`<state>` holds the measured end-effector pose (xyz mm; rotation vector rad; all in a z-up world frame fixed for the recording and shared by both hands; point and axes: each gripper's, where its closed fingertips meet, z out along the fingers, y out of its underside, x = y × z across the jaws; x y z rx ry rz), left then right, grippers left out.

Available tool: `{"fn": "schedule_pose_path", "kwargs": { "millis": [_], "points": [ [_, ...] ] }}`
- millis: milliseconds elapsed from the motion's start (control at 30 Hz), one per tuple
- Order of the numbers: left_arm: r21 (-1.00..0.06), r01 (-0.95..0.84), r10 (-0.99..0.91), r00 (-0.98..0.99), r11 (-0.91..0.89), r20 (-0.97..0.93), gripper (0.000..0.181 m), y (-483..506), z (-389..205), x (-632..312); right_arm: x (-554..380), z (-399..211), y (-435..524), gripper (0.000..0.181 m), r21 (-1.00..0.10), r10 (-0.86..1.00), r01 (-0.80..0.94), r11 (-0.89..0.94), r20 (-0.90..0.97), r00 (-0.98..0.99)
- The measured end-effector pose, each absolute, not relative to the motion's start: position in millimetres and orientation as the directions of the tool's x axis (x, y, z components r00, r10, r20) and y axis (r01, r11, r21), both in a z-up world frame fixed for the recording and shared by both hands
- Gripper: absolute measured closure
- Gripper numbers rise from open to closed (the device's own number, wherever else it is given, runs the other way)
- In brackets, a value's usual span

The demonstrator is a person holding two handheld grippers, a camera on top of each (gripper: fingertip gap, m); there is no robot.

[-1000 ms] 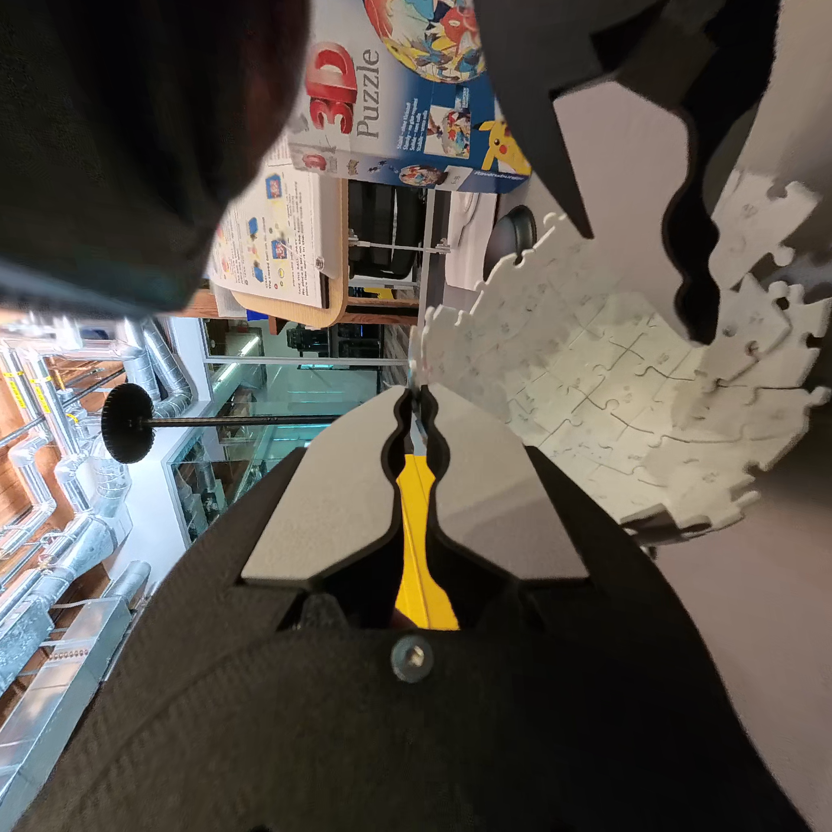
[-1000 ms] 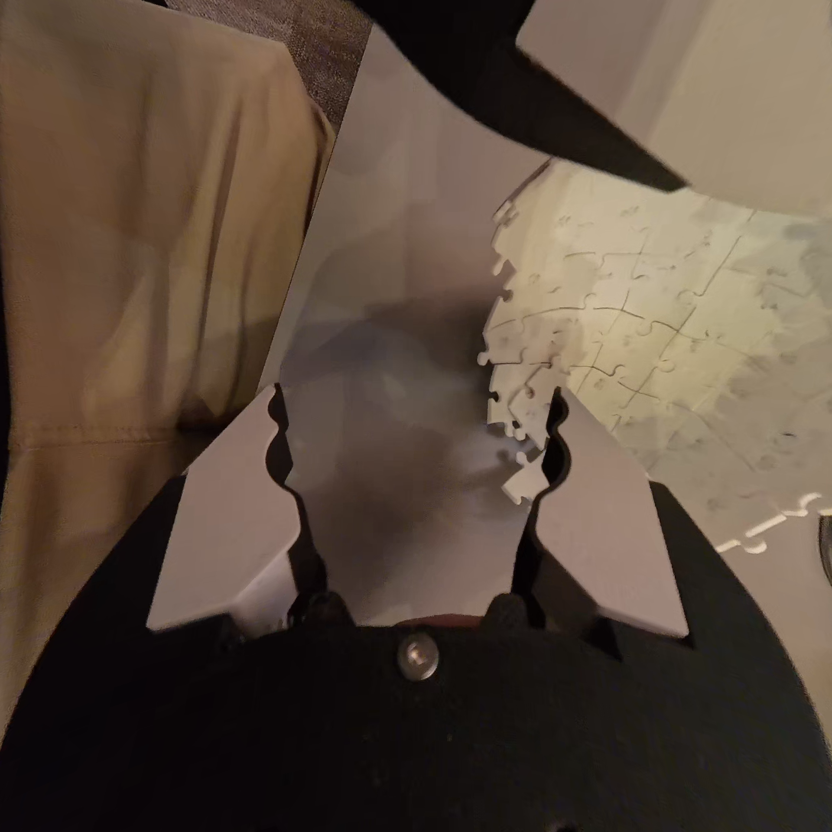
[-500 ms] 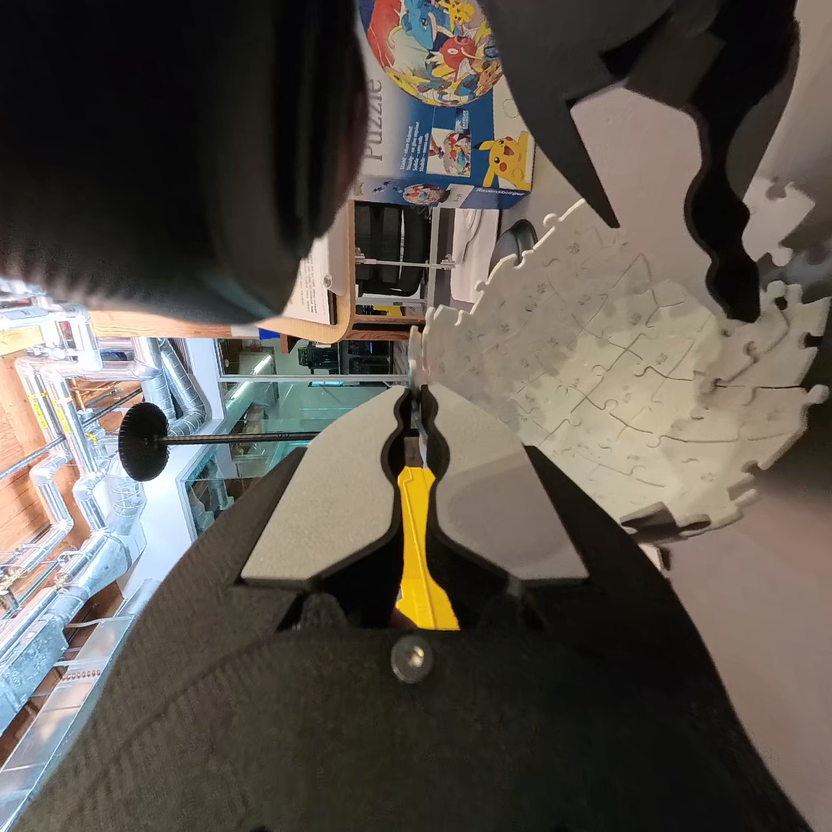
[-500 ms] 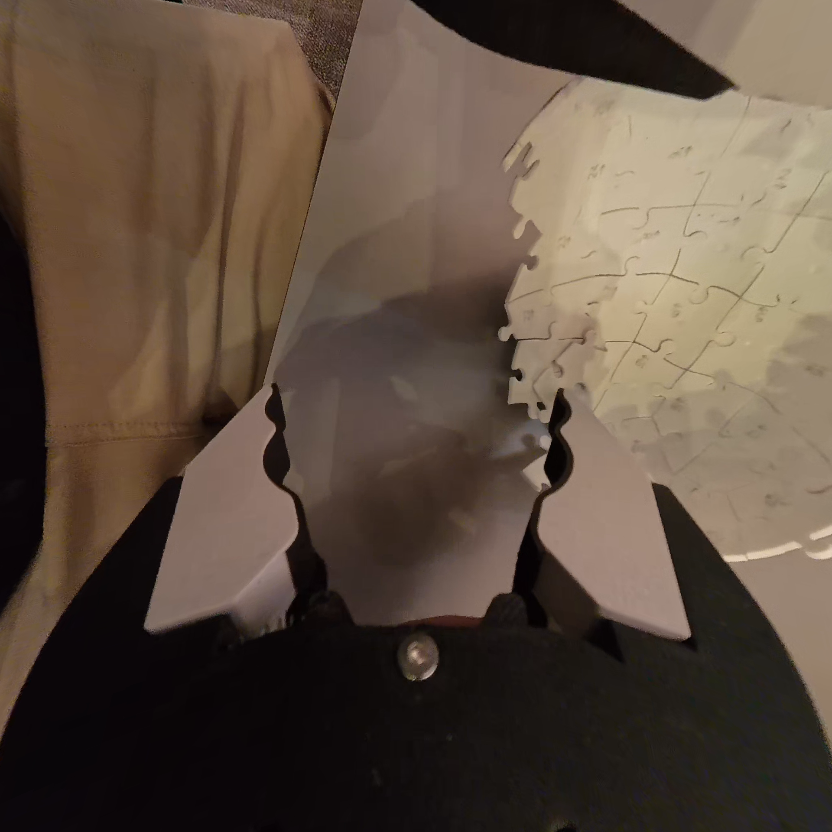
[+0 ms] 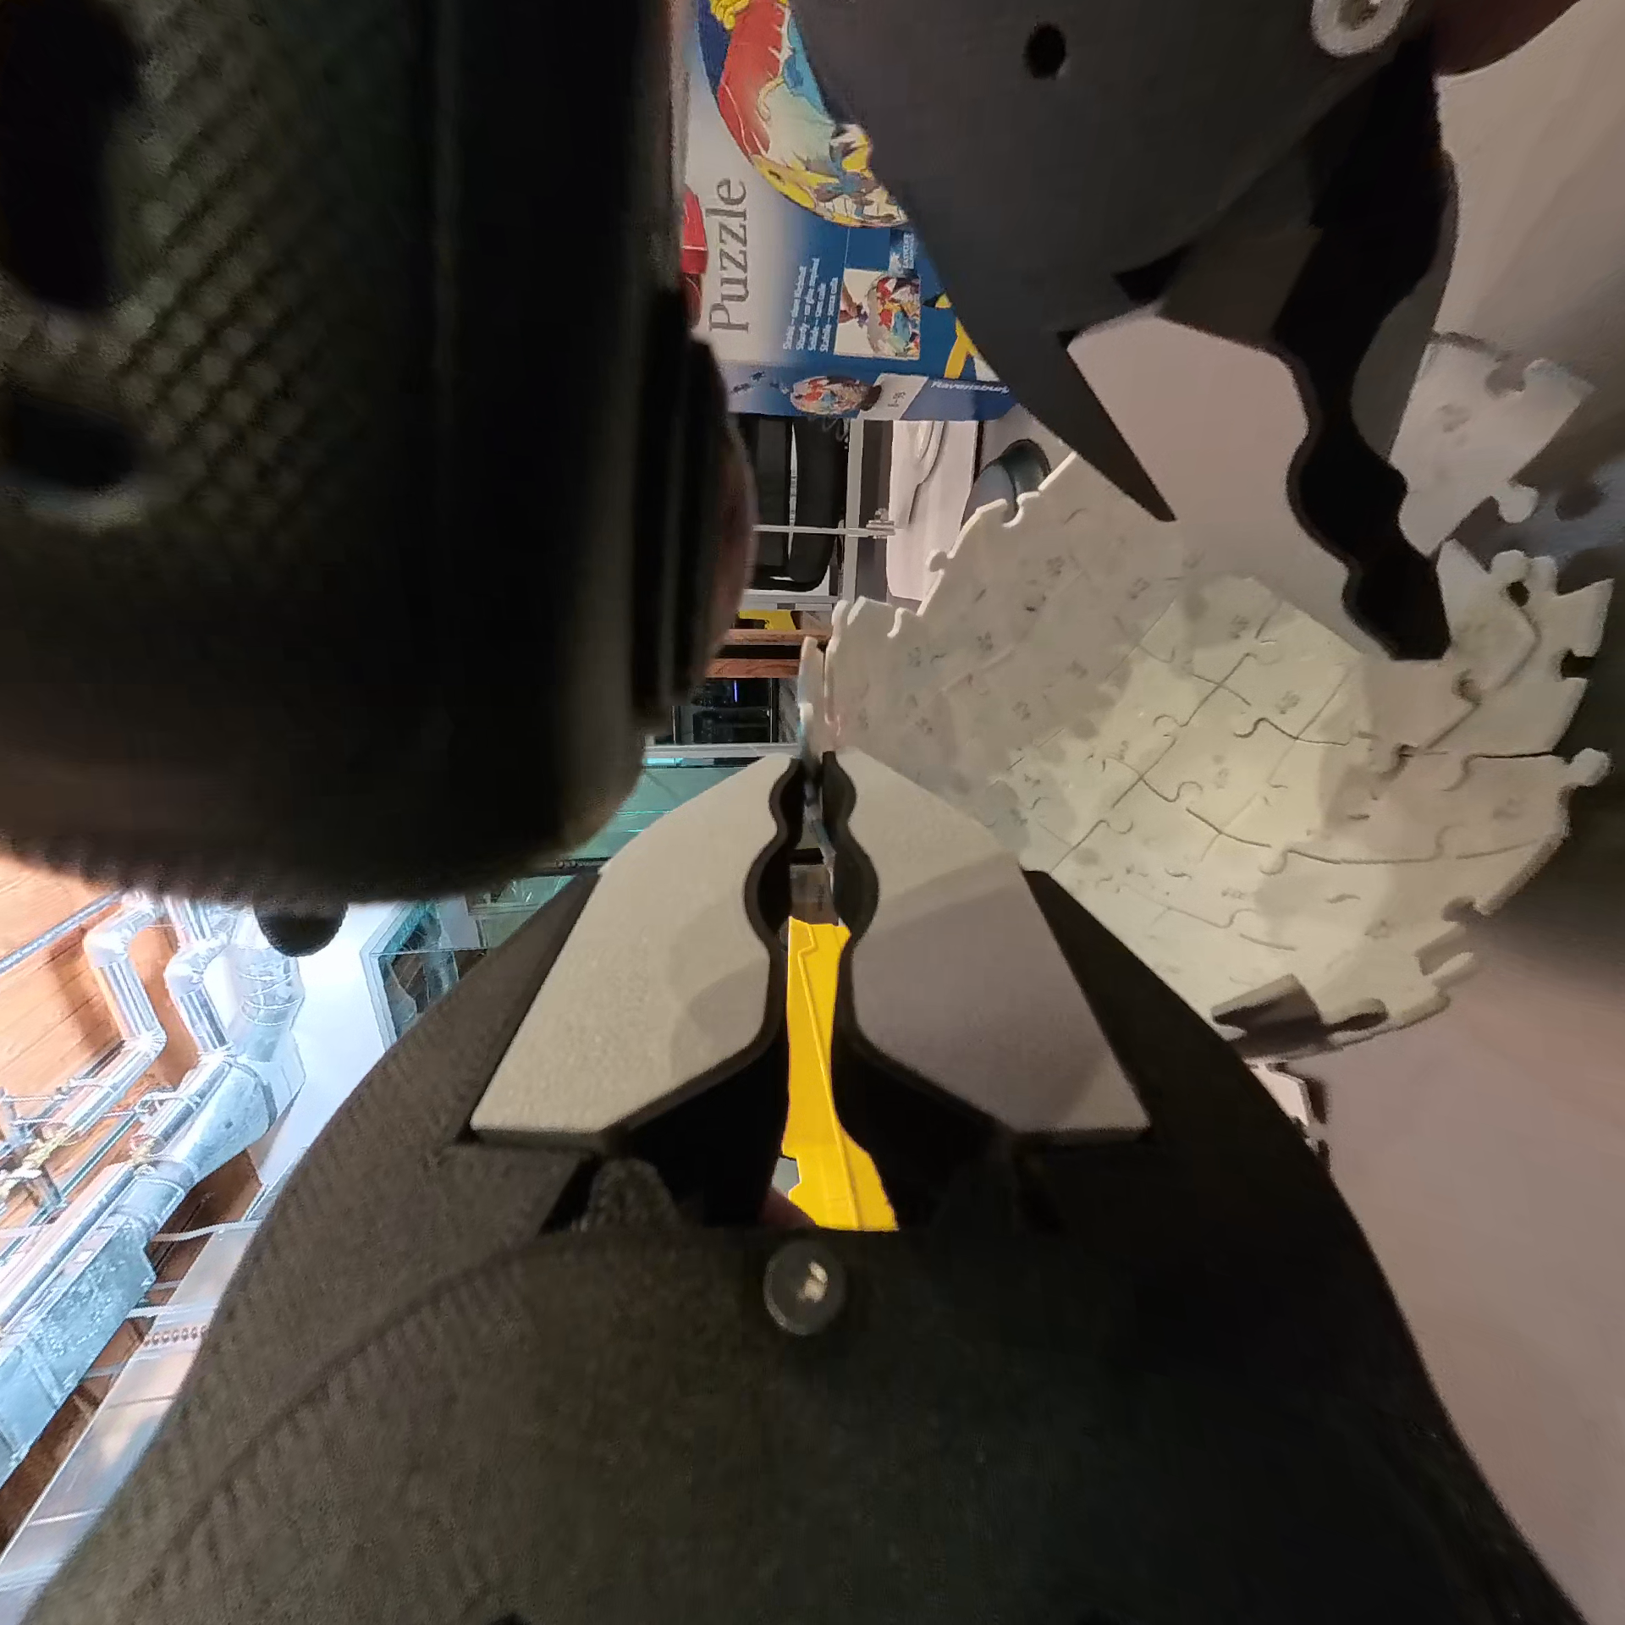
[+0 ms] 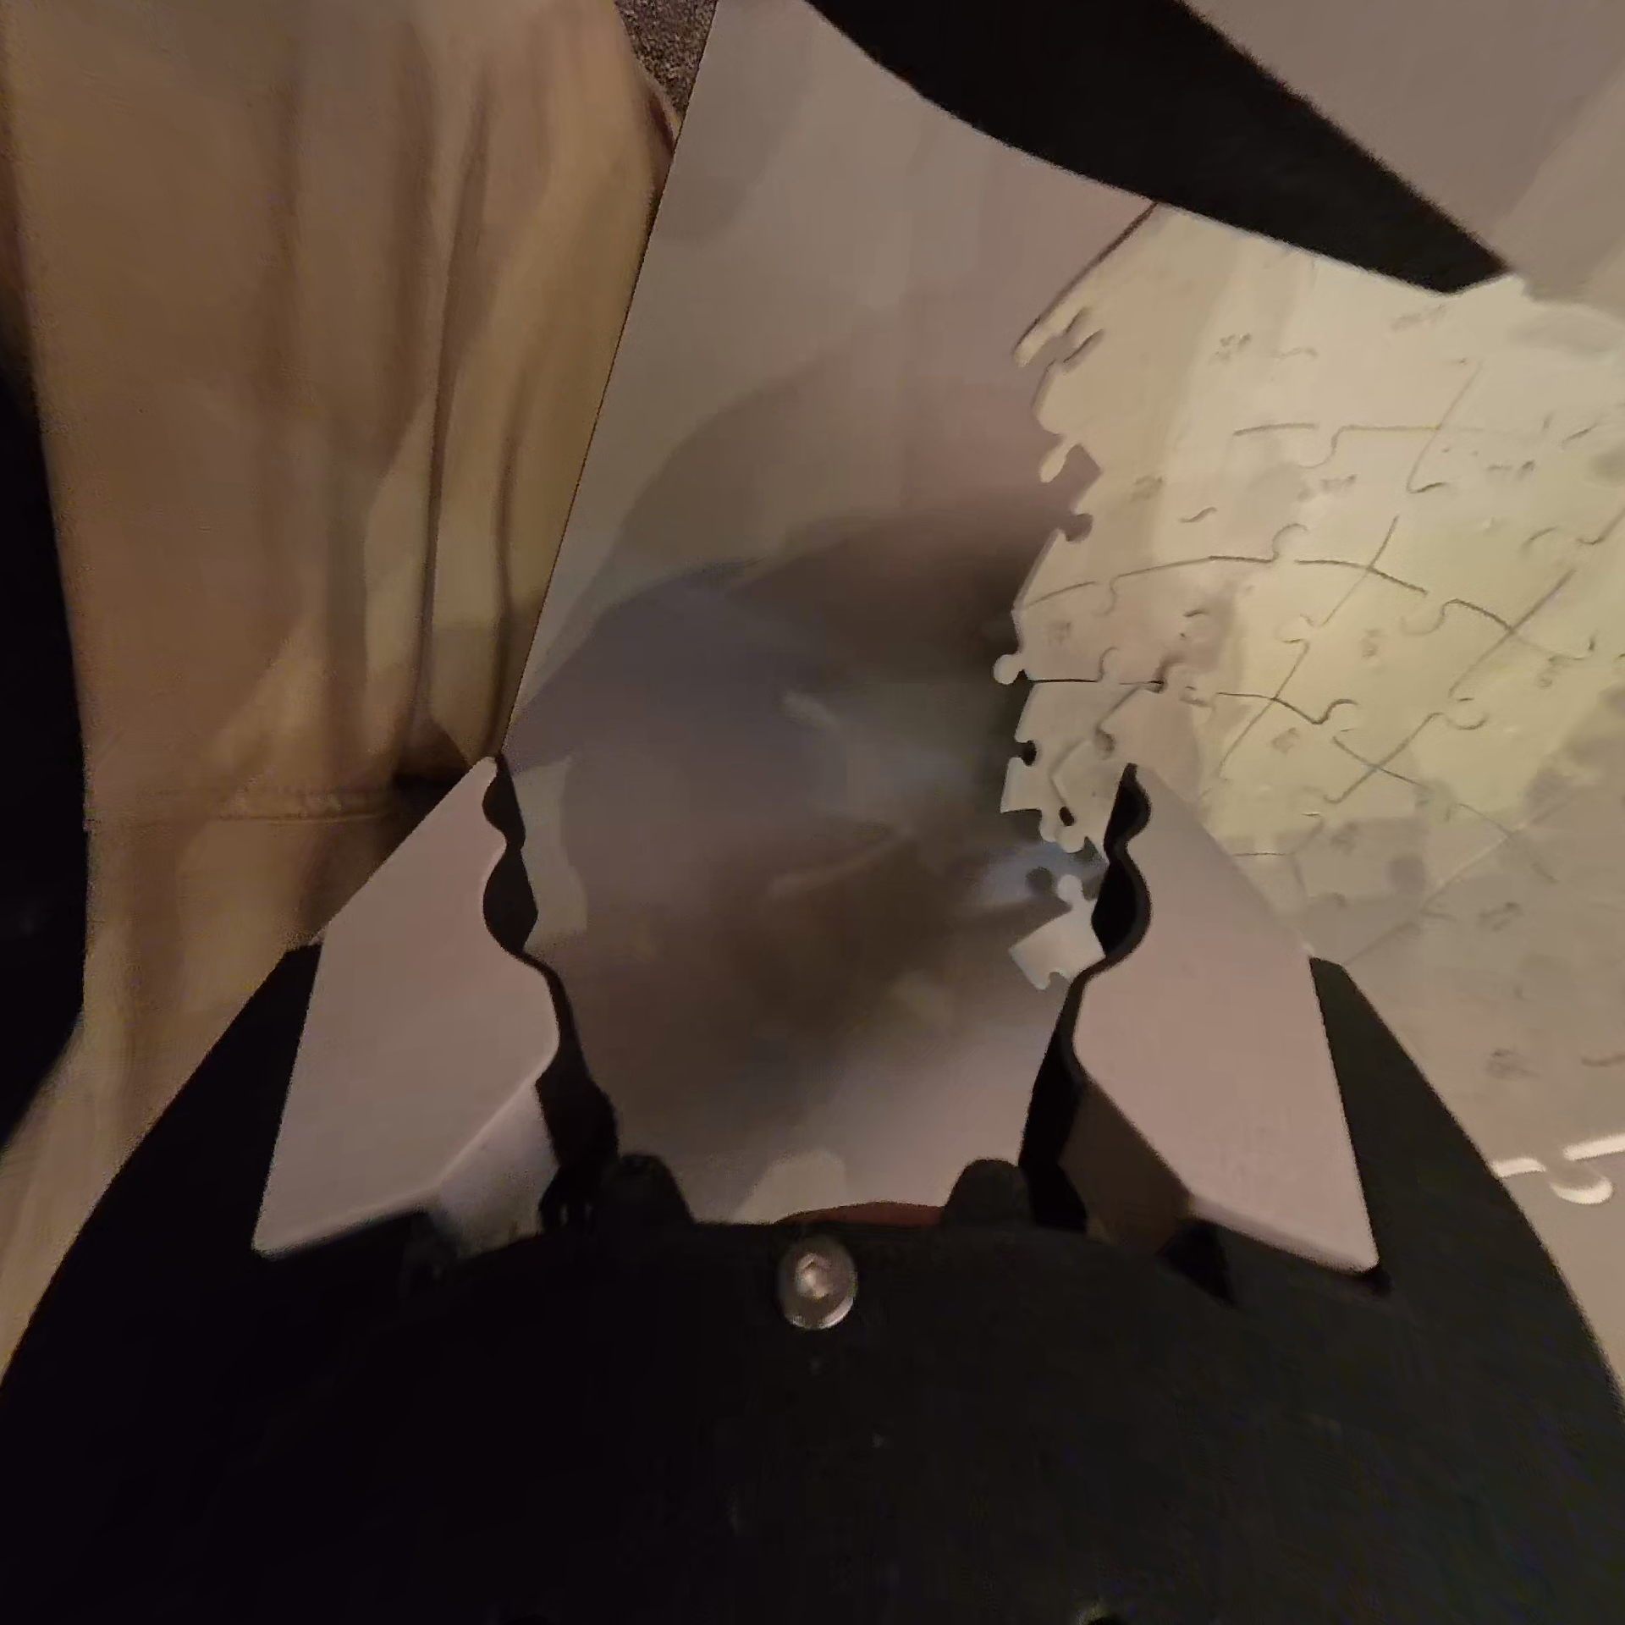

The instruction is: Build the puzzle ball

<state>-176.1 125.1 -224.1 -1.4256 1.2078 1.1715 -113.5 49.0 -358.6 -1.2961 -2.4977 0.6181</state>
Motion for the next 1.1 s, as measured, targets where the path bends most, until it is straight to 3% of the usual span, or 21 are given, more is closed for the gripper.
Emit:
{"fn": "schedule_pose_path", "kwargs": {
  "millis": [300, 767, 1100],
  "points": [
    [-0.05, -0.992, -0.139, 0.066, -0.116, -0.988, 0.178, 126.5, -225.6, -178.1, -101.2, -355.4, 52.5, 0.052, -0.39, 0.826, 0.758, 0.523, 0.014, -0.563],
    [-0.038, -0.995, -0.138, 0.05, -0.092, -0.989, 0.179, 126.5, -226.3, -172.9, -91.4, -355.6, 41.1, 0.046, -0.343, 0.85, 0.789, 0.509, 0.052, -0.525],
    [-0.036, -0.997, -0.136, 0.045, -0.074, -0.99, 0.178, 125.5, -225.5, -167.4, -106.6, -357.8, 41.8, 0.036, -0.433, 0.858, 0.756, 0.491, 0.091, -0.505]
  ]
}}
